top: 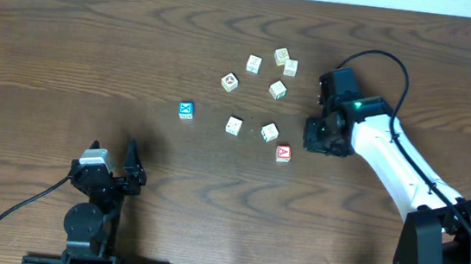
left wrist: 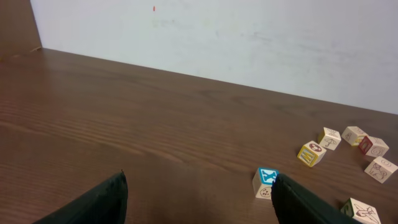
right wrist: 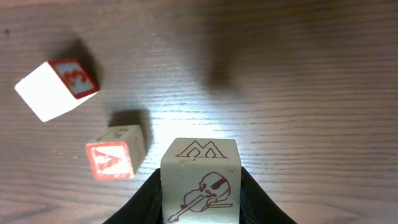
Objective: Lift 3 blocks
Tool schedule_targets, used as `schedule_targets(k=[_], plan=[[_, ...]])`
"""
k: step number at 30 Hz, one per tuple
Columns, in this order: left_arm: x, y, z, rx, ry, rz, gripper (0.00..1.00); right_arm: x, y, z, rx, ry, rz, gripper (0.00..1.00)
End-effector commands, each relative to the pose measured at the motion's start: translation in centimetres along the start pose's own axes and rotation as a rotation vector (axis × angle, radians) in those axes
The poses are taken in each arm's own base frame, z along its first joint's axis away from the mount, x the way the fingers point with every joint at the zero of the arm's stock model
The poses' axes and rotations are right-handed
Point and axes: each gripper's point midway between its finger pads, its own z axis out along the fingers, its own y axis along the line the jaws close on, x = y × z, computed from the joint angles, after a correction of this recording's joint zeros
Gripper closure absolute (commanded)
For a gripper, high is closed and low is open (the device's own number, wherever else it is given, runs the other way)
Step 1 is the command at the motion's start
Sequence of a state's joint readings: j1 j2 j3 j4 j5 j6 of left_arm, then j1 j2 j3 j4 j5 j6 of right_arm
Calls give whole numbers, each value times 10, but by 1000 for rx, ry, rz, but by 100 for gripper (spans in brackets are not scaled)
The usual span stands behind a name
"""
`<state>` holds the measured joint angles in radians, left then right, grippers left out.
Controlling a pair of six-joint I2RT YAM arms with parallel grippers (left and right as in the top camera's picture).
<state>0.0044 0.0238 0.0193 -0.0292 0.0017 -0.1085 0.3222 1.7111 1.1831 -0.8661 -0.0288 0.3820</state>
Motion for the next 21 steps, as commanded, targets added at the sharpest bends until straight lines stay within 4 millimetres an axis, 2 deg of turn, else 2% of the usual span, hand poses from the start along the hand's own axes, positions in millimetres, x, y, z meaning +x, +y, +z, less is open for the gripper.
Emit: schedule_targets(k=[1,7,14,21], plan=[[18,4,1,-18,58,-5,25,8,10,4,4,7,-36,73],[18,4,1,-18,58,-5,25,11,18,19,22,-36,-79,62],[18,4,1,-18,58,-5,26,22,9,38,33,-40,-76,59],[18,4,1,-18,58,-5,26,22,9,39,32,-43,-76,59]])
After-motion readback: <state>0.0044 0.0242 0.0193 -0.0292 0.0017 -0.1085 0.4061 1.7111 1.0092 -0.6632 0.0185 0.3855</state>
